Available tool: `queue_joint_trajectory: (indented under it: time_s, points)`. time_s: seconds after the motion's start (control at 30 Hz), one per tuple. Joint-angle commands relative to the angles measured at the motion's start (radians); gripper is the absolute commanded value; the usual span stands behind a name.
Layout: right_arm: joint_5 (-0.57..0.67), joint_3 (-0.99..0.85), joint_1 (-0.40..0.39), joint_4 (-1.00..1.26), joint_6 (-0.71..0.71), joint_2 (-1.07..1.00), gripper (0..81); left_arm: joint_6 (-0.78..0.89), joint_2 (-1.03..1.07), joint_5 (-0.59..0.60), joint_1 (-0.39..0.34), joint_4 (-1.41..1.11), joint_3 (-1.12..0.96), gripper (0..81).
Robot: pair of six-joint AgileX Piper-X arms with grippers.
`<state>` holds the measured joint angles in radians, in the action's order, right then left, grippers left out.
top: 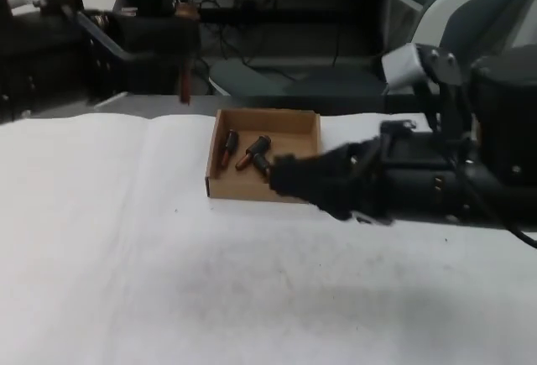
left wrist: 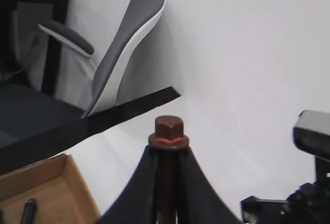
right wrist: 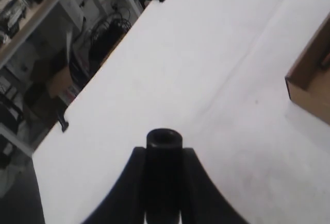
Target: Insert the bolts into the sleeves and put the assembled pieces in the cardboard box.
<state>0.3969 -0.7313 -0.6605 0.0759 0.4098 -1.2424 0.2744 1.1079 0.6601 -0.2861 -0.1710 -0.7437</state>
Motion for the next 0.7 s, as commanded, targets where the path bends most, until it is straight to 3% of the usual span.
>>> queue_joint_trajectory:
  time_s: [0.0,0.3,0.67]
  points:
    - [0.020,-0.004,0.003,0.156,0.050,-0.032,0.6,0.061,0.016,0.053,-0.001,-0.079,-0.002,1.7]
    - [0.045,-0.011,0.003,0.222,0.079,-0.066,0.6,0.146,0.027,0.053,-0.007,-0.178,-0.002,1.7]
    - [0.220,-0.036,0.003,0.234,0.034,-0.108,0.6,0.225,0.027,0.104,-0.007,-0.209,-0.002,1.7]
